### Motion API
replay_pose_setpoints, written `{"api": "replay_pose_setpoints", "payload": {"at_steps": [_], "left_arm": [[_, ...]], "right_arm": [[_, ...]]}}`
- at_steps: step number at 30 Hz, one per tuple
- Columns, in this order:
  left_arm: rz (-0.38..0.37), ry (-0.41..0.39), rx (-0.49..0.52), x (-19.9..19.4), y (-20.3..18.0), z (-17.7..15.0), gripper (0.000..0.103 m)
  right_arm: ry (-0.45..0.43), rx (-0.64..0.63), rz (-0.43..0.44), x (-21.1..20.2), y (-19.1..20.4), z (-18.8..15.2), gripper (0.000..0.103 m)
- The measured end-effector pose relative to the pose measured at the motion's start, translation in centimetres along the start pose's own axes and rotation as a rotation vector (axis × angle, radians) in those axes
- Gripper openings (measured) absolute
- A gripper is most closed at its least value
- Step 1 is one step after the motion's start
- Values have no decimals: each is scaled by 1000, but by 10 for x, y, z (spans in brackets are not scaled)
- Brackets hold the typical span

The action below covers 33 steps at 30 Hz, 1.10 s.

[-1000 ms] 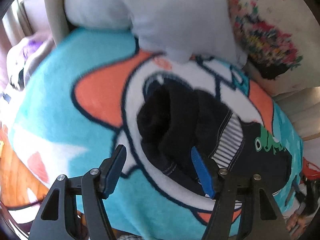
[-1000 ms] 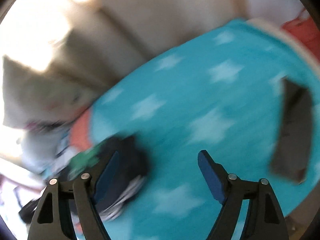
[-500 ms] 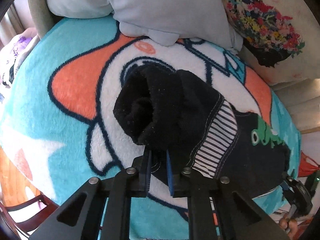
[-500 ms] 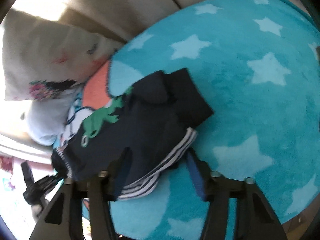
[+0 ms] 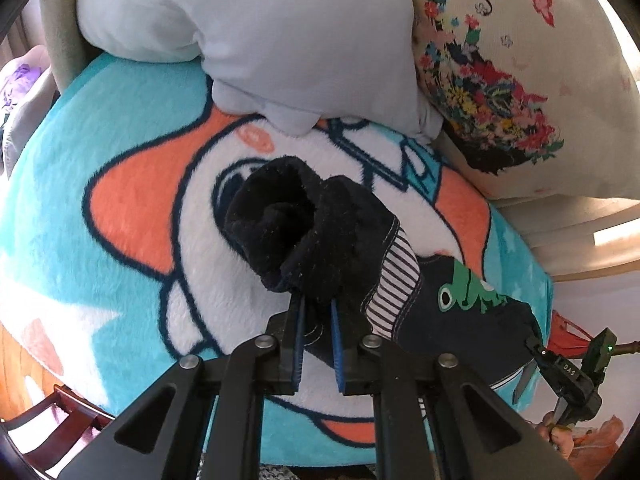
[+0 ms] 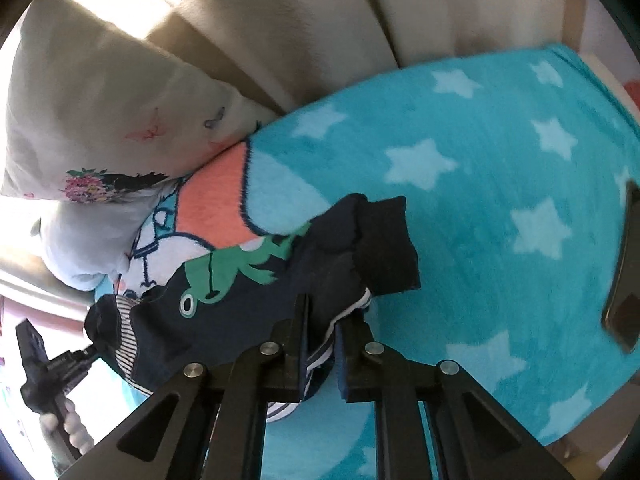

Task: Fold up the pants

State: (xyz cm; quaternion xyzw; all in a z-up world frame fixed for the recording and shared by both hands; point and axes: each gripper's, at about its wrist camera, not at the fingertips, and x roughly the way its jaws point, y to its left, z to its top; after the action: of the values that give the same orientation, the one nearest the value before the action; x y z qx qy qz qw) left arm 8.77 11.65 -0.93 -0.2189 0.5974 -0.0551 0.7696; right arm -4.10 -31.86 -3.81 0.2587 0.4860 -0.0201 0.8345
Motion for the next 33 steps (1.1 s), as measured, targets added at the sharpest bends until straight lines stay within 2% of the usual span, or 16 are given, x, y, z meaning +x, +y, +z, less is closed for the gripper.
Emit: {"api": "replay_pose_setpoints", "payload": {"at_steps": [3, 6, 8, 9, 12, 15, 20, 22, 24, 26, 29, 33], "left_arm": [[-6, 13, -3, -2, 2, 1, 11], [-5, 38, -28, 2, 12, -4, 11], [-12, 66, -67, 9, 24, -8, 11], [-25, 80, -93, 13, 31, -10, 11], [-70, 106, -156, 18, 45, -17, 11], [-86, 102, -163, 11, 45, -18, 11], [-45, 101, -130, 5, 32, -11, 12], [-11, 125, -159, 14, 42, -14, 14], [0, 152, -214, 23, 60, -23, 14], [27, 147, -255, 24, 79, -31, 14], [20, 119, -303, 14, 101, -38, 14], [-27, 29, -231, -4, 86, -34, 14]], "right_arm": [[43, -22, -71, 2, 2, 0, 12], [96, -18, -105, 10, -6, -9, 12], [127, 22, -98, 17, -19, -16, 12], [141, 68, -61, 20, -29, -19, 12], [129, 109, -12, 17, -37, -23, 12], [99, 75, -10, 4, -27, -22, 12], [45, 32, 14, -19, -10, -3, 8], [44, 9, -33, -19, -8, 3, 9], [86, 28, -63, -8, -18, 2, 9], [116, 71, -74, 2, -34, -4, 9], [120, 106, -58, 10, -45, -12, 9], [76, 71, -14, 3, -34, -8, 8]]}}
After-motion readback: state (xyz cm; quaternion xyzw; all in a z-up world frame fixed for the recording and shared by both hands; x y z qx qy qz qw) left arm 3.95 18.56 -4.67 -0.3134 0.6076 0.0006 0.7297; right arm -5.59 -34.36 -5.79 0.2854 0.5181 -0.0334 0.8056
